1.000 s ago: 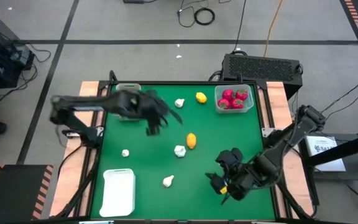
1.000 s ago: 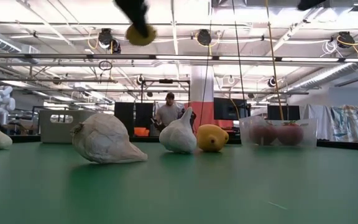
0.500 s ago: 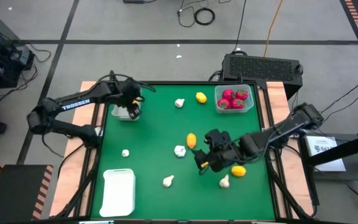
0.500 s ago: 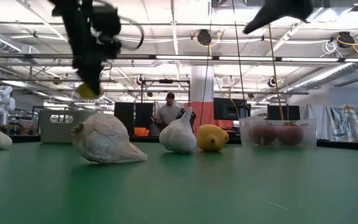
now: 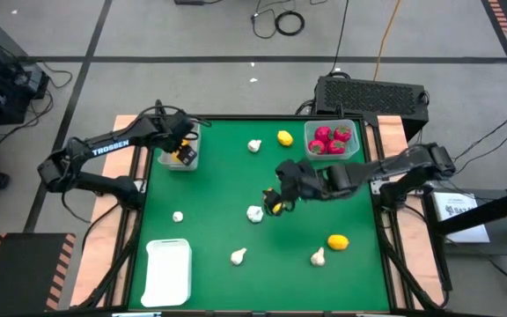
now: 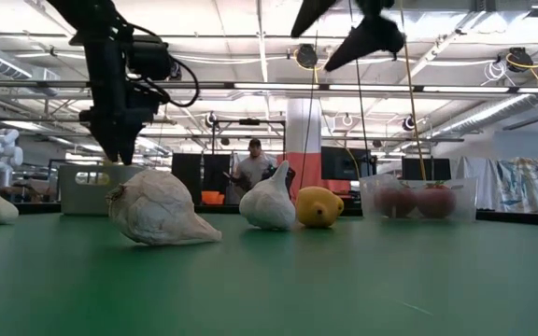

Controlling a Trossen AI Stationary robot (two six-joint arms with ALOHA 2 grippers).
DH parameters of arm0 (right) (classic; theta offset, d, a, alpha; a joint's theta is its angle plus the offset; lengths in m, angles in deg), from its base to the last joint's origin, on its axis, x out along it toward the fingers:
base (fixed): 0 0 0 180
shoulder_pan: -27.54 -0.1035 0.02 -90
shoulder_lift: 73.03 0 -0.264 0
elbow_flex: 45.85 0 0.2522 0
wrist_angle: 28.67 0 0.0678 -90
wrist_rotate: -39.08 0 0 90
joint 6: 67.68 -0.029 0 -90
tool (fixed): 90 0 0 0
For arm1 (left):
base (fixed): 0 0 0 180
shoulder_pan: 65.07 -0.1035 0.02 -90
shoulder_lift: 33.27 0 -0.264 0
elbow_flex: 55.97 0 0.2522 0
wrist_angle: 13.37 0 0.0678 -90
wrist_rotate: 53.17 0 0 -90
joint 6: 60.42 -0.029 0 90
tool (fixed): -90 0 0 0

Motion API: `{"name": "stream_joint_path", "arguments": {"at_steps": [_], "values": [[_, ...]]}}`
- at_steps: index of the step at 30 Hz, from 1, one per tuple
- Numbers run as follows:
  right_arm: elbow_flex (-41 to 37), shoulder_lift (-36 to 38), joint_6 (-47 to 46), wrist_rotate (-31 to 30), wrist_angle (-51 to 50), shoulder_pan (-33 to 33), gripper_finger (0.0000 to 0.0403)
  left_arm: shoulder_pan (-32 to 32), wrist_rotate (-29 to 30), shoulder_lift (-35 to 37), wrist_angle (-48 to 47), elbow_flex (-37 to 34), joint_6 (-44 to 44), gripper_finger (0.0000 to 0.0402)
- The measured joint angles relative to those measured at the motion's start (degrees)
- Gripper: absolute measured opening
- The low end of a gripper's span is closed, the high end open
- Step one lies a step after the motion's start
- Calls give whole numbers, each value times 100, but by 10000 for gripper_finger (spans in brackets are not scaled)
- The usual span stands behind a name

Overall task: Sort produce into baskets
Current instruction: Put the lemon into the gray bin

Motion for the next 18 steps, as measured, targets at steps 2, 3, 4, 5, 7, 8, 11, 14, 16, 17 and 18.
{"name": "stream_joint_path", "arguments": {"at_steps": [2,3,4,5,7,8,11,14,16,17,18], "values": [[0,0,464,503,0,267,357,0,0,0,-2,0,176,278],[0,0,698,688,-1,384,357,0,0,0,-2,2,218,284],[0,0,930,814,-3,482,357,0,0,0,-5,1,262,289],[0,0,1147,890,-10,568,357,3,0,0,-8,2,315,294],[0,0,1573,1018,-44,732,357,4,-13,0,-9,2,419,300],[0,0,1723,1050,-83,803,357,4,-17,0,-8,2,490,302],[0,0,2066,1307,-302,1004,357,4,-23,0,-7,2,755,303],[0,0,2216,1337,-539,1131,357,4,-60,0,-22,23,906,304],[0,0,2250,1392,-663,1191,357,21,-139,0,-13,68,916,304],[0,0,2260,1428,-727,1225,357,55,-146,0,17,87,916,304],[0,0,2258,1436,-778,1227,357,106,-177,0,74,97,917,304]]}}
